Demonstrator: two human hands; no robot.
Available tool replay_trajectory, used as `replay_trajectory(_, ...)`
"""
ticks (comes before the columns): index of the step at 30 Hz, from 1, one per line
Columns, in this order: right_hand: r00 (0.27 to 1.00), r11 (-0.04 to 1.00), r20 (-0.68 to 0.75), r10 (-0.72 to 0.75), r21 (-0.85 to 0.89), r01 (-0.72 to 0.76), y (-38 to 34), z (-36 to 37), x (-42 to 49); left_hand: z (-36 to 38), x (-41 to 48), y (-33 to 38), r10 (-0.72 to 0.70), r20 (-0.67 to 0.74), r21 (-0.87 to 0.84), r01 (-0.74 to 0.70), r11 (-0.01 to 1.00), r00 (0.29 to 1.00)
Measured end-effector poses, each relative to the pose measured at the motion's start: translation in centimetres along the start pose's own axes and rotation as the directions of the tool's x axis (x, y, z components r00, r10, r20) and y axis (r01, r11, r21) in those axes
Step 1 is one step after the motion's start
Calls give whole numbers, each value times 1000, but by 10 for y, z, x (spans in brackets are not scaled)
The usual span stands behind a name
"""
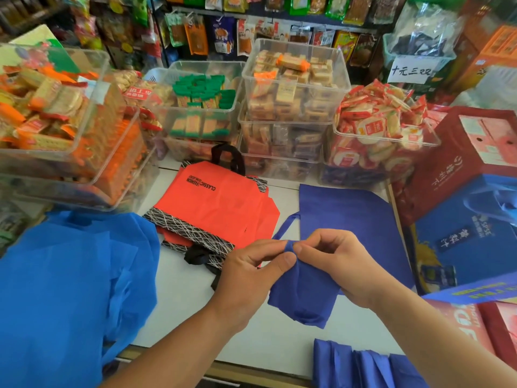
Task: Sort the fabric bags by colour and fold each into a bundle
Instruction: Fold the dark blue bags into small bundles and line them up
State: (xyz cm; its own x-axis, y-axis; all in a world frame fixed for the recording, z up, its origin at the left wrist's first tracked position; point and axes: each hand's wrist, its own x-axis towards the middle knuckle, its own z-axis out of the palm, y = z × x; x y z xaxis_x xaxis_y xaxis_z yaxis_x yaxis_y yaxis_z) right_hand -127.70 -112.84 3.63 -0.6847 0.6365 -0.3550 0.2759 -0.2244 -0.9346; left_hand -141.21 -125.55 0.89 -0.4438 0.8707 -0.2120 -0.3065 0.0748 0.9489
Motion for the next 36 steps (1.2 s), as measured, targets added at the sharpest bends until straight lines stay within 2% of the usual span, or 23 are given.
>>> replay_trajectory(3,1000,999,22,-14,-29,15,5,0,-1,2,-3,-3,-30,18,-19,30,999,999)
replay_trajectory(8,999,997,-32,-39,-71,37,8,0,3,2,-1,0,-45,-12,-87,44,995,999)
replay_trajectory(10,999,997,-17,-47,-68,45,5,-3,4,2,2,1,-29,-1,-47,29,998,1000)
replay_trajectory(16,994,977,100,-38,-204,58,6,-8,5,3,-2,-11,-7,9,87,6,996,1000)
replay_trajectory(18,998,980,33,-57,-188,62,7,-3,6,4,-3,-11,-14,26,81,12,997,1000)
replay_trajectory(23,965,948,-213,-151,-309,80,-2,7,14,4,7,-1,26,120,170,-46,984,992)
replay_trajectory(27,948,978,-313,-64,-207,-3,-4,4,21,8,5,-6,-37,58,172,27,985,998)
replay_trajectory(29,961,993,-271,49,-87,-75,-3,1,20,9,6,-8,-43,2,162,42,986,999)
replay_trajectory(31,980,988,-142,136,-56,-145,1,-4,15,6,9,-7,-18,-44,142,24,990,999)
replay_trajectory(33,994,991,-31,108,-74,-110,5,-10,7,1,12,-3,17,-78,104,-9,994,997)
replay_trajectory(36,998,998,14,64,5,-64,4,-16,4,0,16,1,49,-120,44,-44,998,992)
